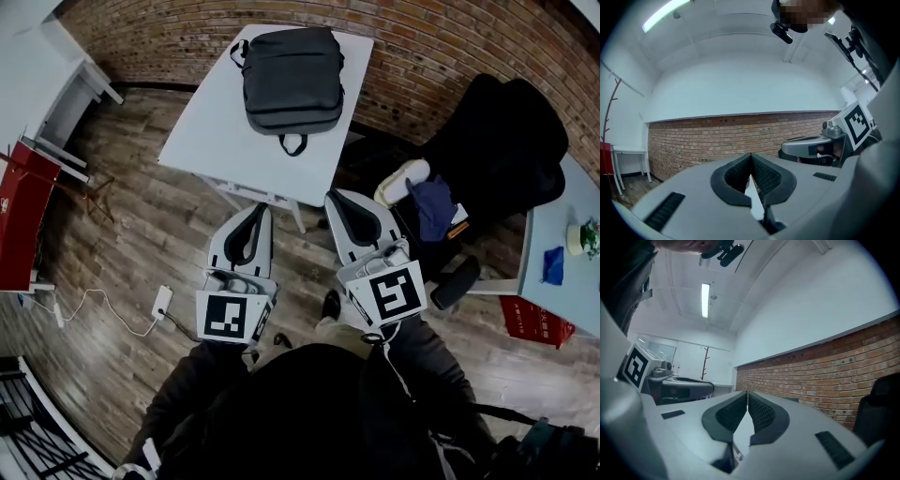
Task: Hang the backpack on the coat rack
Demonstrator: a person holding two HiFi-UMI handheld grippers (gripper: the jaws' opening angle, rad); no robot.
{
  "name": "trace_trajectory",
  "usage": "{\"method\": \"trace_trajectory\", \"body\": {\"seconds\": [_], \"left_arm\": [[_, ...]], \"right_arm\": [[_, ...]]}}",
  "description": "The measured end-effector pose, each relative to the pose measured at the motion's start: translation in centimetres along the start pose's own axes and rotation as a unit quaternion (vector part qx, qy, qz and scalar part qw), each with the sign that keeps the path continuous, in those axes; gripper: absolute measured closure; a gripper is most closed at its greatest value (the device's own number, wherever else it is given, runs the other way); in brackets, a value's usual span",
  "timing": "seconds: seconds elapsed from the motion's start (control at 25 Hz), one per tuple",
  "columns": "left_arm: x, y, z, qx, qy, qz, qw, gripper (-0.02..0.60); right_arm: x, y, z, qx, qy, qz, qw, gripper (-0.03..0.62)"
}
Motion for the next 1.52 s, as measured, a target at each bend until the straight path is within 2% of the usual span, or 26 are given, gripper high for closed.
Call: {"method": "trace_trajectory", "body": {"seconds": [0.08, 0.28, 0.56, 0.92, 1.52], "left_arm": [[0.1, 0.9, -0.1, 0.01, 0.011, -0.001, 0.9999, 0.572], [0.4, 2.0, -0.7, 0.031, -0.004, 0.002, 0.9995, 0.572], [-0.1, 3.6, 2.0, 0.052, -0.006, 0.005, 0.9986, 0.572], [0.0, 8.0, 5.9, 0.031, -0.021, 0.0, 0.9993, 0.572], [1.2, 11.8, 13.4, 0.008, -0.035, -0.014, 0.9993, 0.572]], "right_arm": [[-0.5, 0.4, -1.2, 0.007, 0.005, -0.003, 1.0, 0.585], [-1.3, 1.8, -2.4, 0.023, 0.017, -0.01, 1.0, 0.585], [-2.6, 5.1, -2.2, 0.047, 0.018, -0.004, 0.999, 0.585], [-3.7, 10.0, -4.3, 0.031, 0.007, 0.019, 0.999, 0.585], [-3.7, 19.1, -4.6, 0.017, -0.018, 0.037, 0.999, 0.583]]}}
Point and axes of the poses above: the fingertips, and each gripper's own axes: y forward along the fingers, z to its left, x out of its top, the point moved 1 cm from there along -y, backward along the fingers, and after that the axes turned 14 degrees about -y, right-handed, at the moved point
